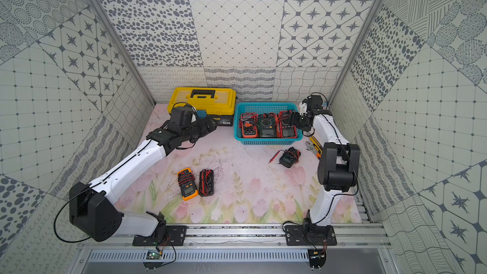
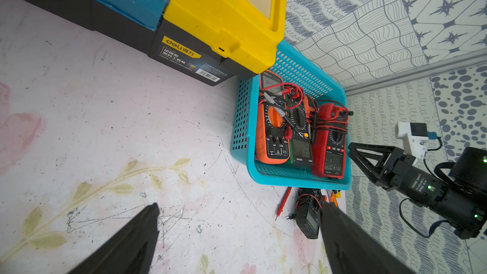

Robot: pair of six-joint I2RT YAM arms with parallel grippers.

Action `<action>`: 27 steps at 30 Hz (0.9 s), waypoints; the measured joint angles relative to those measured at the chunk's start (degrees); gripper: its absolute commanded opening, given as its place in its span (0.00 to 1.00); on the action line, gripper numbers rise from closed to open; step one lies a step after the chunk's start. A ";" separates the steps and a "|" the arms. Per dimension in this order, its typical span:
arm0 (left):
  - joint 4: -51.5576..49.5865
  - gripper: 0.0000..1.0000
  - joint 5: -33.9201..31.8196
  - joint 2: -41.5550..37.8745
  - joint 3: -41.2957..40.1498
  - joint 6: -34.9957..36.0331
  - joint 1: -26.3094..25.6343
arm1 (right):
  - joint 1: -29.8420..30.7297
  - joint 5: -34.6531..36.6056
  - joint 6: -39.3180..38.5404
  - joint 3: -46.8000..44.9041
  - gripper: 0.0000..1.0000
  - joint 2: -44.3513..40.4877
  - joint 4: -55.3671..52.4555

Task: Put the multimeter into the basket
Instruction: Place the multimeter in the basket, then pick up the multimeter from the center of the board.

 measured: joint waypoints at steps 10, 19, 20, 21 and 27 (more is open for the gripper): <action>-0.02 0.99 -0.04 0.02 0.00 0.00 0.20 | 4.98 6.03 -2.99 1.49 0.33 -2.03 -2.54; -0.98 0.99 -0.94 0.02 -0.02 0.09 0.37 | 6.75 8.02 -2.91 2.23 0.33 0.39 -2.62; -1.18 0.99 -1.31 0.02 -0.04 0.22 0.37 | 6.84 8.44 -2.91 2.23 0.35 0.79 -2.71; -1.36 0.99 -1.46 0.00 -0.11 0.31 0.39 | 6.93 8.79 -2.82 2.21 0.36 0.85 -2.80; -3.43 0.99 -2.97 -0.26 -1.27 1.16 0.50 | 8.68 11.63 -2.43 0.70 0.40 -0.55 -2.93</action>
